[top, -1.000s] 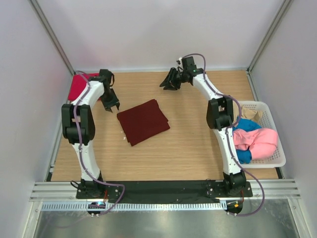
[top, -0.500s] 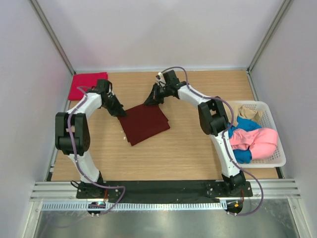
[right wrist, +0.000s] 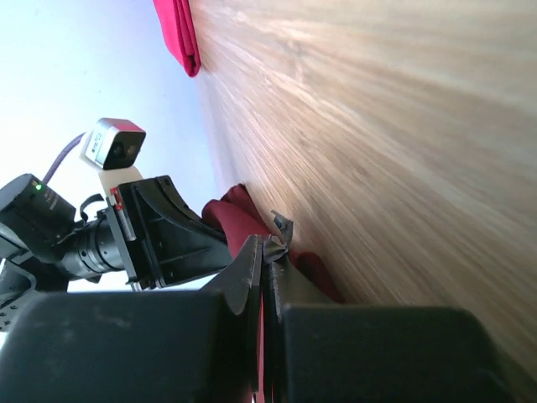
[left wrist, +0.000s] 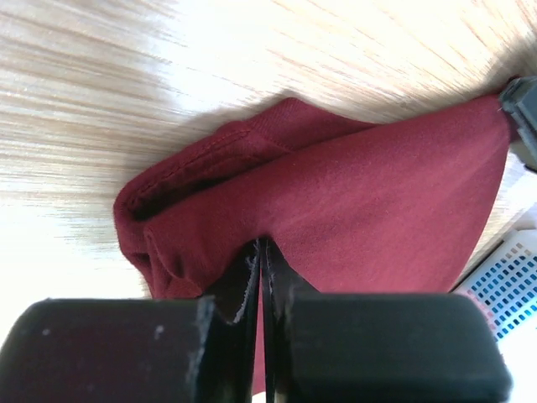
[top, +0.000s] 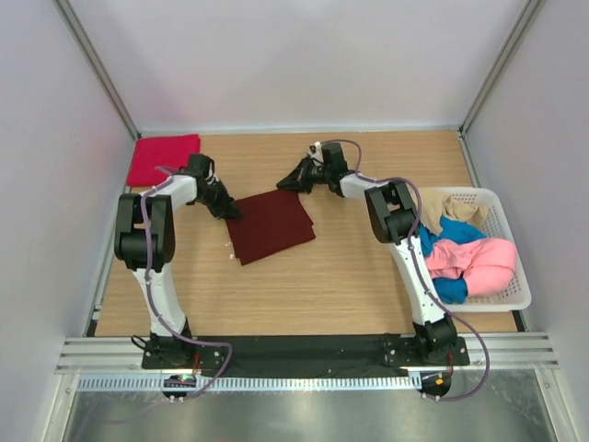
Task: Fold and stack the t-shirts
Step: Fold the tshirt
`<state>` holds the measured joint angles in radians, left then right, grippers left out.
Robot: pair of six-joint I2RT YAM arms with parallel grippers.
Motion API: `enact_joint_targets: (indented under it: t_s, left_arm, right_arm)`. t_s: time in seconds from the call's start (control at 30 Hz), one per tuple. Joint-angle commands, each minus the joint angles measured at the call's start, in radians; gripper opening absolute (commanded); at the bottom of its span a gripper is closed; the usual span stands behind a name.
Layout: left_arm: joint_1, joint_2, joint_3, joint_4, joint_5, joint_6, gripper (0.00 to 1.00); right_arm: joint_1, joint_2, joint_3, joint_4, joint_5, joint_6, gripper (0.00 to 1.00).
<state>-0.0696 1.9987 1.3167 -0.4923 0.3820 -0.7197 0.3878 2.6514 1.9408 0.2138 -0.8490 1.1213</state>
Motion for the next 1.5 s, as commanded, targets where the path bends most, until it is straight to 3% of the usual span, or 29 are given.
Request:
enact_joint_targets:
  t_s: [0.0,0.07,0.17,0.2,0.3,0.4,0.43,0.5,0.57,0.7,0.73,0.83,1.0,1.07,1.2,1.27,1.47]
  left_arm:
    - [0.013,0.028,0.016,0.028,-0.058,0.058,0.03]
    - [0.013,0.003,0.018,0.005,-0.058,0.075,0.08]
    - [0.013,-0.063,0.022,-0.053,-0.074,0.1,0.23]
    - [0.014,-0.078,0.039,-0.08,-0.075,0.108,0.32]
    - [0.013,-0.156,0.064,-0.156,-0.086,0.135,0.4]
    - [0.014,-0.225,0.078,-0.228,-0.103,0.154,0.43]
    - [0.014,-0.238,0.081,-0.242,-0.089,0.155,0.43]
    - [0.016,-0.279,0.069,-0.259,-0.077,0.155,0.43]
    - [0.016,-0.322,0.024,-0.259,-0.06,0.144,0.43]
    - [0.025,-0.365,-0.063,-0.233,-0.002,0.117,0.43]
    - [0.028,-0.374,-0.095,-0.215,0.026,0.106,0.44]
    - [0.045,-0.405,-0.12,-0.212,0.017,0.103,0.55]
    - [0.106,-0.391,-0.12,-0.207,0.015,0.134,0.74]
    - [0.129,-0.288,-0.061,-0.184,0.053,0.182,0.77]
    - [0.129,-0.152,-0.005,-0.157,0.081,0.198,0.77]
    - [0.129,-0.121,0.015,-0.111,0.074,0.206,0.76]
    - [0.125,-0.048,0.068,-0.055,-0.021,0.266,0.75]
  right_arm:
    - [-0.018,-0.004,0.035,0.02,0.024,0.006,0.01]
    - [-0.03,-0.028,0.05,-0.04,0.048,-0.041,0.01]
    - [-0.046,-0.07,0.082,-0.189,0.08,-0.153,0.02]
    - [-0.047,-0.106,0.104,-0.355,0.099,-0.214,0.03]
    - [-0.047,-0.177,0.187,-0.602,0.18,-0.388,0.09]
    - [-0.035,-0.257,0.117,-0.666,0.202,-0.445,0.11]
    - [-0.029,-0.322,0.086,-0.674,0.205,-0.459,0.14]
    - [-0.004,-0.385,-0.012,-0.676,0.22,-0.494,0.29]
    - [0.011,-0.454,-0.08,-0.653,0.199,-0.494,0.32]
    - [0.045,-0.515,-0.28,-0.514,0.073,-0.431,0.24]
    - [0.045,-0.536,-0.317,-0.48,0.064,-0.413,0.14]
    - [0.045,-0.541,-0.427,-0.363,0.022,-0.364,0.03]
    - [0.043,-0.516,-0.546,-0.304,0.021,-0.377,0.01]
    - [0.039,-0.518,-0.609,-0.265,0.018,-0.374,0.01]
    - [0.04,-0.55,-0.588,-0.298,0.022,-0.388,0.03]
    - [0.04,-0.593,-0.539,-0.37,0.034,-0.422,0.14]
    - [0.026,-0.738,-0.45,-0.544,0.071,-0.54,0.25]
